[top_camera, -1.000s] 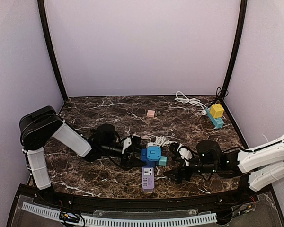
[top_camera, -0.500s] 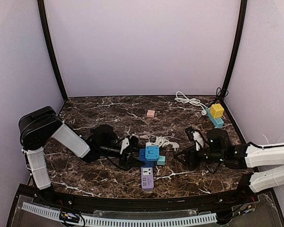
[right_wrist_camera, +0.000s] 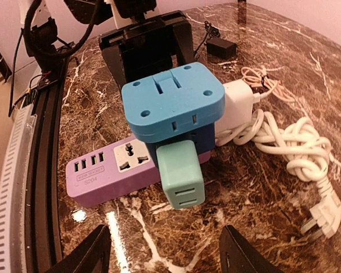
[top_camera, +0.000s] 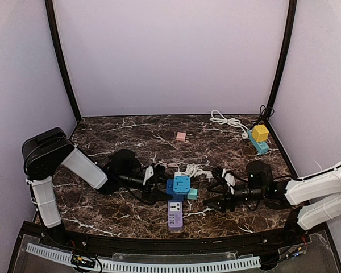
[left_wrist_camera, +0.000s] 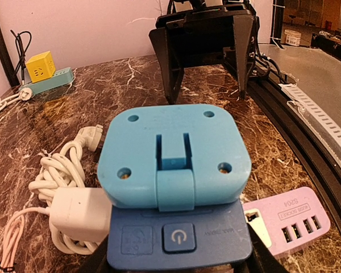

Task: Insert the plug
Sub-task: Press the plug into the socket.

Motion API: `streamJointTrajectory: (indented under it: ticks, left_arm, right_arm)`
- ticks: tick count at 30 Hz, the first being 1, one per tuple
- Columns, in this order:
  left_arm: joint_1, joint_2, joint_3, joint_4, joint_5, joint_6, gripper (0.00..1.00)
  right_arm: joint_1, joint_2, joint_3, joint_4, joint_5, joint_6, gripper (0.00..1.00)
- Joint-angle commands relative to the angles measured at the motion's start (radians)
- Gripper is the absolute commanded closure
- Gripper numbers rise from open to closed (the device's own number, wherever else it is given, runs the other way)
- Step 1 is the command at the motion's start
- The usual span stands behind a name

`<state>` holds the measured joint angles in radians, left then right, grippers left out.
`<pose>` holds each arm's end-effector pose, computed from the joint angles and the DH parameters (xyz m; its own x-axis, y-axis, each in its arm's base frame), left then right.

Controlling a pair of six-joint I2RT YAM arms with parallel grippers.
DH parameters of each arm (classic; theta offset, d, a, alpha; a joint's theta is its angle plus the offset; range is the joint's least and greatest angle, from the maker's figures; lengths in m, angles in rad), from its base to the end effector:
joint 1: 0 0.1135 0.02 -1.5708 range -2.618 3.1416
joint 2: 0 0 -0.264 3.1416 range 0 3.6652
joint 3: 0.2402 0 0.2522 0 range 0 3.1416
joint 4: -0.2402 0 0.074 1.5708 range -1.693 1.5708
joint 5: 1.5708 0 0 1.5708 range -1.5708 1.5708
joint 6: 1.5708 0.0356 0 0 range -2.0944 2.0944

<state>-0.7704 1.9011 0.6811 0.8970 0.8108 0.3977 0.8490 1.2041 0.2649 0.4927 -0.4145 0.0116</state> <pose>0.2257 -0.2550 0.1225 0.1669 0.2099 -0.9634 0.9853 -0.0711 0.1552 0.1310 0.1705 0.1516 -0.2961 -0.3202 -0.8999 -0.9237 0.3359 0.1844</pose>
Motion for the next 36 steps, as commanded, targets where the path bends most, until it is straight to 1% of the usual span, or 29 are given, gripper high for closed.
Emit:
streamJointTrajectory:
  ticks: [1, 5, 11, 15, 17, 20, 26, 30, 36]
  left_arm:
    - [0.004, 0.019, -0.007, -0.138, 0.054, 0.007, 0.99]
    - [0.003, 0.032, 0.003, -0.134, 0.056, 0.007, 0.99]
    - [0.005, 0.04, 0.009, -0.13, 0.057, 0.002, 0.99]
    - [0.005, 0.045, 0.009, -0.127, 0.054, -0.002, 0.99]
    - [0.004, 0.045, 0.009, -0.125, 0.056, -0.005, 0.99]
    - [0.003, 0.049, 0.009, -0.119, 0.06, -0.003, 0.99]
    - [-0.005, 0.058, 0.005, -0.097, 0.104, 0.032, 0.99]
    - [-0.019, 0.071, 0.013, -0.081, 0.131, 0.039, 0.99]
    - [-0.036, 0.089, 0.014, -0.037, 0.119, 0.004, 0.99]
  right_arm:
    - [-0.002, 0.079, 0.002, 0.173, -0.015, -0.208, 0.35]
    - [-0.002, 0.15, 0.016, 0.254, -0.049, -0.216, 0.36]
    - [-0.002, 0.261, 0.044, 0.36, -0.046, -0.207, 0.43]
    - [-0.001, 0.333, 0.071, 0.38, -0.03, -0.199, 0.48]
    - [-0.001, 0.362, 0.078, 0.394, -0.029, -0.197, 0.54]
    - [-0.001, 0.389, 0.087, 0.407, -0.038, -0.2, 0.68]
    - [-0.001, 0.419, 0.125, 0.406, -0.09, -0.231, 0.85]
    - [-0.001, 0.443, 0.177, 0.37, -0.114, -0.268, 0.92]
    - [0.011, 0.446, 0.207, 0.38, -0.14, -0.3, 0.96]
